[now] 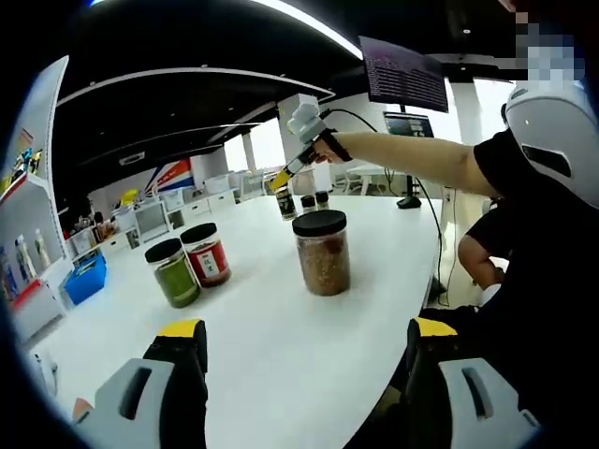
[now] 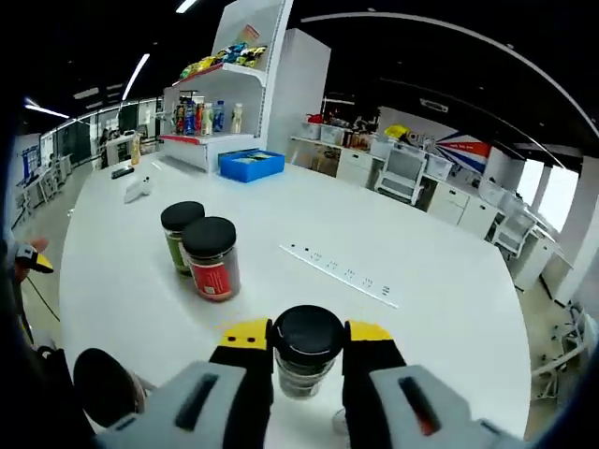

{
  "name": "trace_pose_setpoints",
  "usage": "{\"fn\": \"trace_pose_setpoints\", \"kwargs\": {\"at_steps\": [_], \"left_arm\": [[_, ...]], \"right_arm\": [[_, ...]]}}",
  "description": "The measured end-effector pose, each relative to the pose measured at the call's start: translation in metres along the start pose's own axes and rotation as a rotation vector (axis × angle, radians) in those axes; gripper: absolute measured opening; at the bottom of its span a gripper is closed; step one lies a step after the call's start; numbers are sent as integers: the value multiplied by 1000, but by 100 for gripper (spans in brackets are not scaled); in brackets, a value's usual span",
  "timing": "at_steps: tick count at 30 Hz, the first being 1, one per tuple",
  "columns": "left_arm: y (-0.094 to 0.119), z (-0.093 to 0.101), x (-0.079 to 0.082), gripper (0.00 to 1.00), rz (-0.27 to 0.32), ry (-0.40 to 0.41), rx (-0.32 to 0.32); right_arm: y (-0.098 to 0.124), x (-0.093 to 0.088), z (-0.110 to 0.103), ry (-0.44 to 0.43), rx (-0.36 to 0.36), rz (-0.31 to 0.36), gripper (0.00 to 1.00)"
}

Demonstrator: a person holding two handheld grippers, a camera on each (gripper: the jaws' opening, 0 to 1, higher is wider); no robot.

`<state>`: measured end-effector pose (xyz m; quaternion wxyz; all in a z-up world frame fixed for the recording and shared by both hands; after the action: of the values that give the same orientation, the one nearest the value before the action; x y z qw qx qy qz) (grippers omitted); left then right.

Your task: Pick up the mixed condiments and ingredients on the table and sort them into separate groups

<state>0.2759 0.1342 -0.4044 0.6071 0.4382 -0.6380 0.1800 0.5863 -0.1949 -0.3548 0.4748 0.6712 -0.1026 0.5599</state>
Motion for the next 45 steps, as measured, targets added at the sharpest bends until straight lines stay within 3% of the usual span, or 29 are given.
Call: {"fn": "trace_pose_setpoints", "kwargs": {"at_steps": [6,19,36,45], "left_arm": [[-2,3,-2,87,-15,-2,-10],[-8,10,-4,87,-26,7,-31],[-8,10,-6,87,-37,13,-24],[-11,11,-10,86,-49,13,-33]], "right_arm": [[-15,-22,11,-49,-13,2,26],[-27,-47,12,-11,-50,-33,26],[-26,-55,9,-30,-51,-31,26],[-24,-56,7,20,-50,-79,27]]}}
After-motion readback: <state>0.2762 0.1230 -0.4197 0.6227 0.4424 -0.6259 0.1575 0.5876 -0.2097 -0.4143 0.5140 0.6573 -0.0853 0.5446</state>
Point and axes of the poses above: the point that each gripper's makers call its tool centre point, and the gripper's own axes: y roughly backward along the fingers, z roughly to its right, x roughly out of its top, the point moved 7 cm from there along y, roughly backward along the fingers, and after that the axes turned 9 degrees about x, right-handed, at the moved point
